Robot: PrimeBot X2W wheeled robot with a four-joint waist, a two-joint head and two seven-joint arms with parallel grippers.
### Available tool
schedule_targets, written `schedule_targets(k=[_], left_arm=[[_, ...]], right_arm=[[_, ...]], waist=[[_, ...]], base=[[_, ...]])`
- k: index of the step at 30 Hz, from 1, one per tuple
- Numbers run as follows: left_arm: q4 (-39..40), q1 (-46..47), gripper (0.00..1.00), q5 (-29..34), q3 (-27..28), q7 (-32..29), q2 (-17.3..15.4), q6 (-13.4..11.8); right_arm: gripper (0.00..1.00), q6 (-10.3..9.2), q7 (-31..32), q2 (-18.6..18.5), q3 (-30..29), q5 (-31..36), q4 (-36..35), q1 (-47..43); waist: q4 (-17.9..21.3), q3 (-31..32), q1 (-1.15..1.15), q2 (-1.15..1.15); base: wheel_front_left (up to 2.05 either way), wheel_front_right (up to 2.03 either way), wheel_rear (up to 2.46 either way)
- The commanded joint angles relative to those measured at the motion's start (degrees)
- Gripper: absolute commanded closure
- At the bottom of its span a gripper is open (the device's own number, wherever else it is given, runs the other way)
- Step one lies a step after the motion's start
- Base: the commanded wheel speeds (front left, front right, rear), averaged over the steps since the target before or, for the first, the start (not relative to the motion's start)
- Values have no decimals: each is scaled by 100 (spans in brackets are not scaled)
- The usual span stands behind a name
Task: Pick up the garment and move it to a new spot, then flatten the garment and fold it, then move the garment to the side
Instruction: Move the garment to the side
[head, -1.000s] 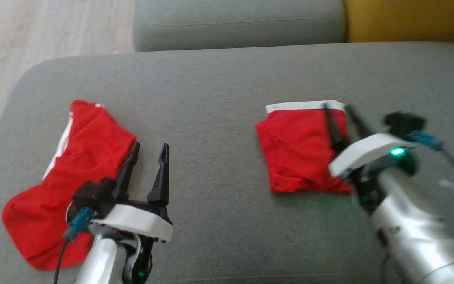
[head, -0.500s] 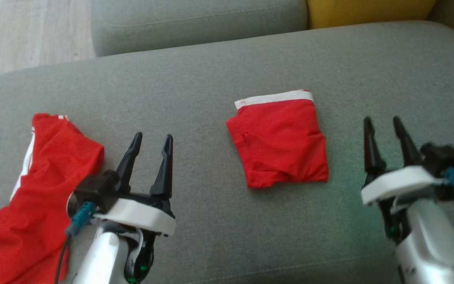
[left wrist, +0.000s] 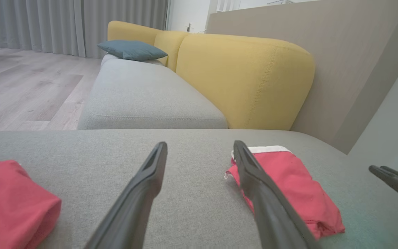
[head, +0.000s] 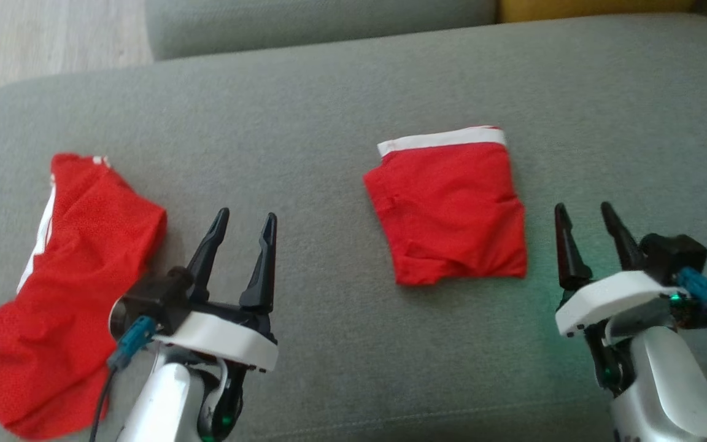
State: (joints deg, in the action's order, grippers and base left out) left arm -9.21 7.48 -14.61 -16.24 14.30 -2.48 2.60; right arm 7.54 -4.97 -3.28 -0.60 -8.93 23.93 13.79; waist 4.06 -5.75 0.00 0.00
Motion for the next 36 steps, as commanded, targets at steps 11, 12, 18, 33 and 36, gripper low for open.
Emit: schedule_targets(k=[11,12,18,33,36], left_arm=[[82,583,0,13,-45,70,-40,67],[78,599,0,10,-53,70,-40,66],[85,672,0,1,-63,70,-40,66],[125,871,0,-69,-10,70,-40,39],[153,910,0,-101,-33,70,-40,36]], right_arm=[[0,-5,822,39,-118,-503,1224,1218],[0,-5,825,39,-161,-465,1361,1298],[0,-5,784,39,-295,-239,2035,1706],[100,-5,604,-1323,307,642,2066,2524],[100,-5,662,-1984,366,909,2042,2606]], waist=[[-724,-654,0,0],[-770,-693,0,0],[-925,-884,0,0],[-644,-1019,0,0],[-630,-1075,0,0]], base=[[0,0,0],[0,0,0],[0,0,0],[0,0,0],[0,0,0]])
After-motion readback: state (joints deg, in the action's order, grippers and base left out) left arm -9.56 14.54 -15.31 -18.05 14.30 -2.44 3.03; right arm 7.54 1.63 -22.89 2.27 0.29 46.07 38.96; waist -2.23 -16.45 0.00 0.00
